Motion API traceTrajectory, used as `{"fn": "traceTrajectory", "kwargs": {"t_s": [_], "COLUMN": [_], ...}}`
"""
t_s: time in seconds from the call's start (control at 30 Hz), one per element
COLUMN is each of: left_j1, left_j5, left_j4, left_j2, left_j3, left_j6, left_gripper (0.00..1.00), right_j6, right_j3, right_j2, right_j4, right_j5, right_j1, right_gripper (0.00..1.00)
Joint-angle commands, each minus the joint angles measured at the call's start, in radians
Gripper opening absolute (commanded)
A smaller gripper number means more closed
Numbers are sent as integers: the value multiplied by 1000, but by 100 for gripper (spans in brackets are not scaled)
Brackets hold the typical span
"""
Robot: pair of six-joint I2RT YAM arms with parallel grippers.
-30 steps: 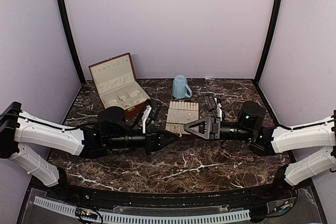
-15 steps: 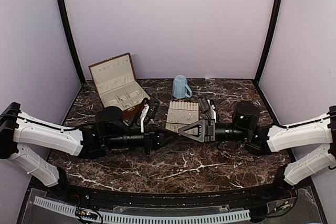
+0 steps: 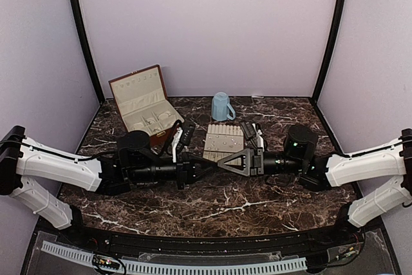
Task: Organize the mixed jewelry
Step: Pass from the left arm to the right
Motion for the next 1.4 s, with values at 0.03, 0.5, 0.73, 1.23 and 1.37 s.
{"fn": "traceTrajectory", "kwargs": {"t_s": [0.03,0.5,0.73,1.23,1.37], "left_j1": [4,4,4,25,105], "left_j5": [-10,-12,-24,-142,-151], "left_j4": [39,43,27,-143,-312], "left_j2": [-22,-25,-23,-139,-183], "left_j3": [-16,-27,-21,-51,-14], "left_j6": [-10,-15,-17,-13,5], "left_gripper": [0,0,0,47,52], "right_j6": [11,17,13,-178,-275], "right_j3": [13,6,0,73,139], "right_j2": [-6,-12,-16,-30,-9], "right_j4": [65,73,66,-301,-467], "right_j5": [-11,7,32,147,202], "right_j1": [6,6,6,-127,-153], "right_gripper": [22,15,13,12,12]}}
